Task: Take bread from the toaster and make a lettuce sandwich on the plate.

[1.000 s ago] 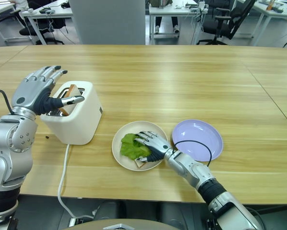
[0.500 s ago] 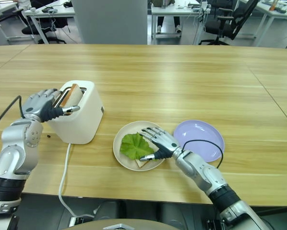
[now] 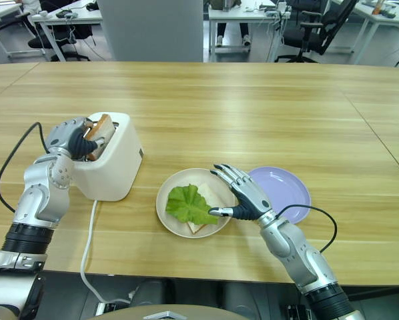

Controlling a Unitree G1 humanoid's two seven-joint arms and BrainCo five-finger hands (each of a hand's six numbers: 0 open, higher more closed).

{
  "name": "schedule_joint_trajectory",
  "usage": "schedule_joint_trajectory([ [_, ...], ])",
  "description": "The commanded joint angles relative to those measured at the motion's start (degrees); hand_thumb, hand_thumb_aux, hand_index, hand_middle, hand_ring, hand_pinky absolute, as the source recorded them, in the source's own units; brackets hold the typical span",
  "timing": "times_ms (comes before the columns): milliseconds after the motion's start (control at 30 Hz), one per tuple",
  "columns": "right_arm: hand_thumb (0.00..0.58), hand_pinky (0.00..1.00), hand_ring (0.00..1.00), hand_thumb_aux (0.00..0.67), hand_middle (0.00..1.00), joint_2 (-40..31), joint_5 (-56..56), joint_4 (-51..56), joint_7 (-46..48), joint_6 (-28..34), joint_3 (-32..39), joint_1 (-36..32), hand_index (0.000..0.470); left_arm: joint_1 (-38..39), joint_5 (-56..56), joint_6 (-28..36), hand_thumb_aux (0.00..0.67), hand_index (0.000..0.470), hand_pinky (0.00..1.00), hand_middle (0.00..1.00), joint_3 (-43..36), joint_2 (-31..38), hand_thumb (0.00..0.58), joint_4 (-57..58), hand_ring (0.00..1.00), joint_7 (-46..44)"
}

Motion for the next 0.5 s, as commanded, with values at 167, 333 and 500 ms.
schedule_joint_trajectory([
  [167, 0.000, 0.00, 0.00, 0.000, 0.00, 0.83, 0.02, 0.61, -0.53, -0.85, -1.30, 0.00, 0.000, -2.41, -6.12, -3.17, 0.670, 0.460, 1.00, 1.00, 3.70, -1.34, 0.580, -6.95, 1.00, 4.96],
  [333, 0.000, 0.00, 0.00, 0.000, 0.00, 0.59, -0.72, 0.56, -1.41, -1.96, -1.84, -0.12, 0.000, -3.16, -8.63, -5.06, 0.670, 0.460, 1.00, 1.00, 6.05, -1.58, 0.580, -11.66, 1.00, 7.47],
  [500, 0.000, 0.00, 0.00, 0.000, 0.00, -0.56, -2.49, -2.51, -4.65, -4.52, -4.62, 0.13, 0.000, -4.77, -16.43, -4.86, 0.670, 0.460, 1.00, 1.00, 9.73, -3.66, 0.580, -22.06, 1.00, 4.82],
])
